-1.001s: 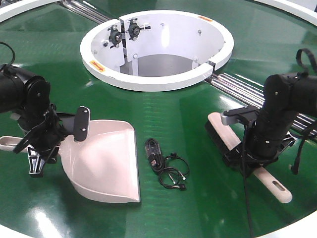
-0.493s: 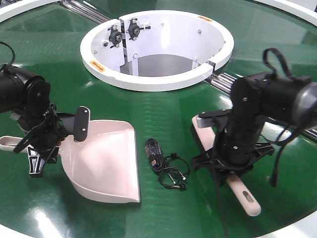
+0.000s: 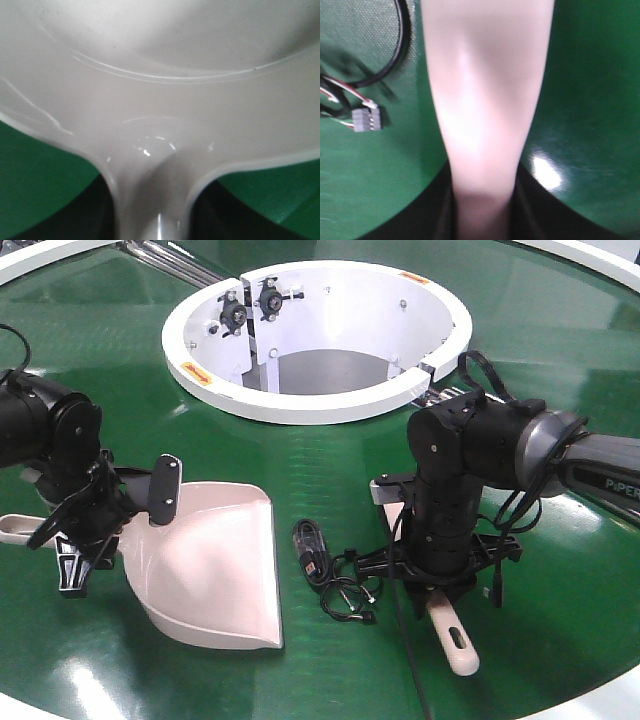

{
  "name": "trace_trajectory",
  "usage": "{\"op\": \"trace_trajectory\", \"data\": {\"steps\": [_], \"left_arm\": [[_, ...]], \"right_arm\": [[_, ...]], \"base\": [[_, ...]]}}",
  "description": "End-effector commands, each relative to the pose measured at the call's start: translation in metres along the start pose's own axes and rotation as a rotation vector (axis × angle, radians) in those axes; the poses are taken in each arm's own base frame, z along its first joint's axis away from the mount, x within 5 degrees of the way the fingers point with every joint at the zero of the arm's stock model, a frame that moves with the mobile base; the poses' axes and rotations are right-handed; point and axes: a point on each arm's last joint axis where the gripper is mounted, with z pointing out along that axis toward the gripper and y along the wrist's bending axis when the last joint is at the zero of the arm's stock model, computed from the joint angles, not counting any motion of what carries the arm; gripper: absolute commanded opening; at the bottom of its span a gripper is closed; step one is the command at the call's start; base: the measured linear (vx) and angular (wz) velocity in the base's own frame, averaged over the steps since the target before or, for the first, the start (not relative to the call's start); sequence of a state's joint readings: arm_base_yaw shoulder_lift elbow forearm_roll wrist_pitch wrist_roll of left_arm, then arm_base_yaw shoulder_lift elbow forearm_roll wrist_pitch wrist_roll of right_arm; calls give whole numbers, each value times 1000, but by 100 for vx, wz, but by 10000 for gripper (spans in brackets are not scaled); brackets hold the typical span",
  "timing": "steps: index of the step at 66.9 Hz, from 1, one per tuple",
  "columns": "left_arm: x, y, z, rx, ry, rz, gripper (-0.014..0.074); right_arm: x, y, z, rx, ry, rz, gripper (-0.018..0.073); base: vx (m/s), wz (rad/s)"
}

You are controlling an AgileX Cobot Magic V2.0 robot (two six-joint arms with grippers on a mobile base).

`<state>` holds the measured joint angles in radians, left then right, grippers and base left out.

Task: Clean and inspect green conveyor with broom and dustpan
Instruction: 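Sweep the black cable into the dustpan with the right-held brush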

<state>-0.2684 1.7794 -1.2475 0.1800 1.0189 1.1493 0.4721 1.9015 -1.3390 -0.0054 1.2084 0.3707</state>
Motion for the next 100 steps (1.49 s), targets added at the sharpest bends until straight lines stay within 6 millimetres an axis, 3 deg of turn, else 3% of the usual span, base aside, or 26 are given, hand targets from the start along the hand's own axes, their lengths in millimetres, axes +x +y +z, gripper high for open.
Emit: {"op": "trace_trajectory", "data": {"steps": [1, 36, 64, 73, 82, 90, 100], "left_arm": [[-1, 4, -22, -76, -33, -19, -6], [-1, 4, -22, -76, -33, -19, -6], [-1, 4, -22, -76, -32, -19, -6], [-1, 4, -22, -76, -32, -19, -6], [-1, 4, -22, -76, -32, -19, -6], [-1, 4, -22, -76, -32, -19, -6], [-1, 4, -22, -76, -32, -19, -6]], "right_arm": [[9, 0, -20, -28, 29, 16, -4], [19, 47, -2, -62, 104, -56, -4], [1, 121, -14, -243, 64, -189, -4], [-5, 147, -22, -302, 28, -243, -4], [-8, 165, -45, -388, -37, -300, -4], [-9, 169, -63, -427, -88, -324, -4], [-9, 164, -71, -403, -125, -330, -4]], "base": [[0, 0], [0, 0], [0, 0], [0, 0], [0, 0], [0, 0], [0, 0]]}}
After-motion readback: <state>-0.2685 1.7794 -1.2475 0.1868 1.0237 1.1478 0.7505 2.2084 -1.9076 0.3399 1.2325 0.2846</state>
